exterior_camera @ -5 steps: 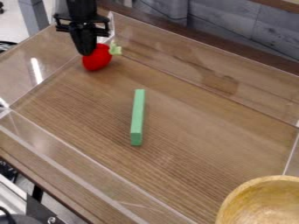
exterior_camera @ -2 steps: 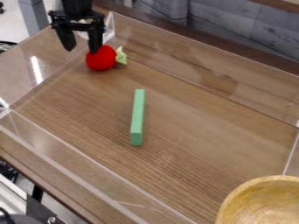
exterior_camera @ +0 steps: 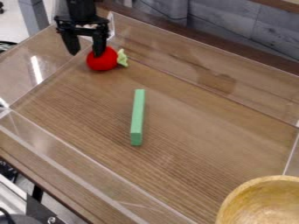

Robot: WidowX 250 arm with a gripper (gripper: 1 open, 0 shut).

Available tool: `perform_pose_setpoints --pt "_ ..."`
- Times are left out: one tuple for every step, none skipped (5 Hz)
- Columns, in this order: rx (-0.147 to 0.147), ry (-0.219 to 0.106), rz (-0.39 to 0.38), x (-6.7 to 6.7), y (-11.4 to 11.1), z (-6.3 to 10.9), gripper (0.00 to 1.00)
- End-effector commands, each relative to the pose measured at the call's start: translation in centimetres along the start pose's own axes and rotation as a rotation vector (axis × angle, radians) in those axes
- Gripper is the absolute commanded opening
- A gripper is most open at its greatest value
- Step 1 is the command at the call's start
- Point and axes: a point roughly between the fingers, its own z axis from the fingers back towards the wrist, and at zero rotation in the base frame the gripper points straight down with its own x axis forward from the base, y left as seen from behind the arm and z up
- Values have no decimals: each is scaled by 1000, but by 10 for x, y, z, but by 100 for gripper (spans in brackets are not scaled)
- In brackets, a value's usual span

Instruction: Move the red fruit to the left

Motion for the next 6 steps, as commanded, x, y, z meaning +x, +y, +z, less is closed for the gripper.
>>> perform_pose_setpoints --pt "23 -48 -6 10 -2 11 100" --pt "26 -42 -8 12 -3 7 100" --pt "28 -36 -9 12 -5 3 100" --pt "32 -24 -6 13 -6 -7 100" --pt "36 -11 -2 14 -6 -16 100" --pt "41 2 2 14 -7 -25 100"
